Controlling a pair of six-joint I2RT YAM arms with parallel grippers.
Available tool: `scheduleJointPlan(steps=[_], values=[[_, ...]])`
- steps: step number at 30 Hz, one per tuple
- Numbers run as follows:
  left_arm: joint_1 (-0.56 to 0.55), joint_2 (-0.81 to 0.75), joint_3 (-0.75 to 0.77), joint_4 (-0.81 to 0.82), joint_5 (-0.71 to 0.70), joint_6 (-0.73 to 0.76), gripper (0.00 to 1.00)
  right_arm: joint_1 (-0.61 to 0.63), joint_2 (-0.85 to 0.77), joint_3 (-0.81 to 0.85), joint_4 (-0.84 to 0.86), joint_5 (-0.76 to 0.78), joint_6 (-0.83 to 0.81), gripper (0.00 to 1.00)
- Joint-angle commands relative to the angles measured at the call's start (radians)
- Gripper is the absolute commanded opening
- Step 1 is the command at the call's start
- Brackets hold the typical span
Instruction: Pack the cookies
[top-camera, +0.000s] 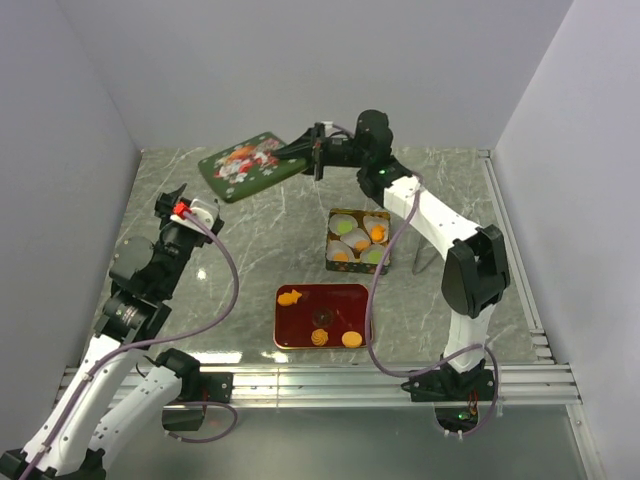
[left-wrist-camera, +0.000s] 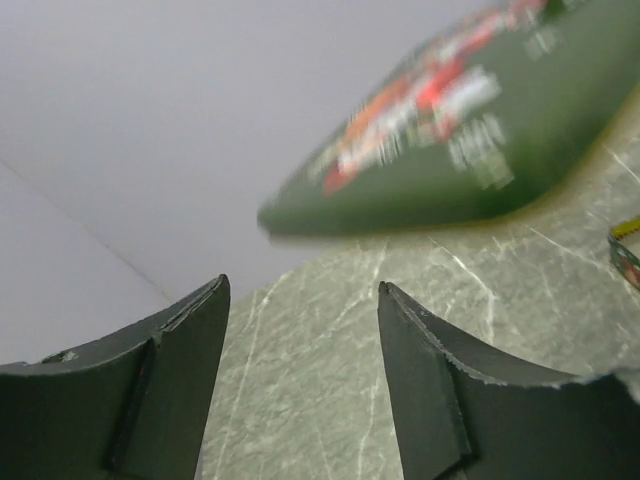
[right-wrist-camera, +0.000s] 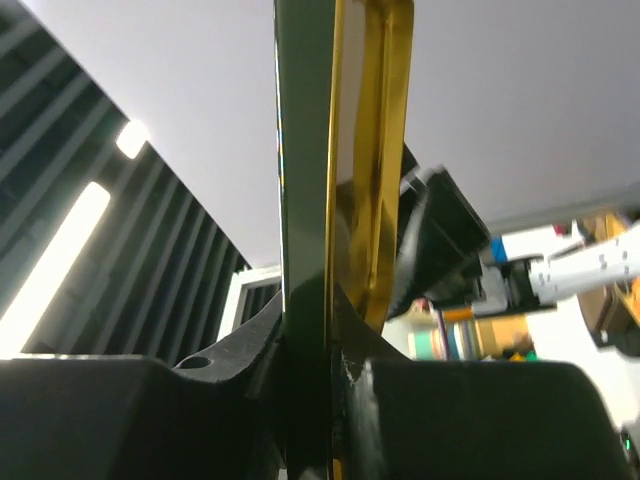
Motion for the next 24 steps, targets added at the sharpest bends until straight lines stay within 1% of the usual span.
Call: scheduleJointPlan(steps=[1, 5, 6, 8, 9, 10, 11, 12, 13, 14, 15, 16, 18, 19, 21, 22, 24], values=[[-0.003, 0.014, 0.044, -0.043, 0.048, -0.025, 0.67, -0.089, 0.02, 0.086, 0.06, 0.011, 0.253, 0.0], [-0.003, 0.047, 0.068, -0.1, 0.1, -0.037, 0.68, -0.169, 0.014, 0.1, 0.011, 0.025, 0.183, 0.0], [-0.003, 0.055, 0.075, -0.127, 0.118, -0.043, 0.68, -0.186, 0.008, 0.1, -0.035, 0.025, 0.16, 0.0], [-0.003, 0.077, 0.085, -0.133, 0.118, -0.065, 0.69, -0.231, -0.009, 0.109, -0.104, 0.011, 0.065, 0.0], [-0.003, 0.081, 0.085, -0.13, 0.115, -0.089, 0.7, -0.246, -0.017, 0.111, -0.166, 0.006, 0.031, 0.0], [-0.003, 0.089, 0.088, -0.123, 0.115, -0.103, 0.71, -0.26, -0.04, 0.106, -0.205, 0.0, -0.045, 0.0], [-0.001, 0.094, 0.096, -0.12, 0.115, -0.117, 0.72, -0.28, -0.053, 0.1, -0.245, -0.001, -0.088, 0.0], [-0.003, 0.098, 0.099, -0.115, 0.114, -0.138, 0.73, -0.312, -0.069, 0.089, -0.326, 0.0, -0.13, 0.0], [-0.003, 0.113, 0.105, -0.103, 0.108, -0.185, 0.75, -0.332, -0.107, 0.08, -0.369, 0.003, -0.227, 0.0], [-0.001, 0.124, 0.121, -0.098, 0.106, -0.216, 0.76, -0.35, -0.127, 0.081, -0.444, 0.02, -0.289, 0.0], [-0.003, 0.135, 0.133, -0.104, 0.105, -0.245, 0.79, -0.387, -0.145, 0.086, -0.584, 0.031, -0.354, 0.0], [-0.003, 0.168, 0.15, -0.113, 0.112, -0.3, 0.8, -0.406, -0.181, 0.097, -0.649, 0.043, -0.473, 0.0], [-0.001, 0.211, 0.203, -0.153, 0.124, -0.35, 0.82, -0.435, -0.218, 0.088, -0.793, 0.077, -0.575, 0.0], [-0.001, 0.247, 0.217, -0.156, 0.108, -0.391, 0.82, -0.467, -0.259, 0.068, -0.834, 0.09, -0.668, 0.0], [-0.001, 0.284, 0.251, -0.155, 0.047, -0.457, 0.82, -0.495, -0.308, 0.028, -0.909, 0.136, -0.743, 0.0], [-0.001, 0.323, 0.265, -0.163, -0.034, -0.473, 0.82, -0.522, -0.361, -0.013, -0.932, 0.159, -0.814, 0.0], [-0.003, 0.368, 0.315, -0.184, -0.095, -0.563, 0.82, -0.539, -0.418, -0.064, -0.969, 0.199, -0.897, 0.0]])
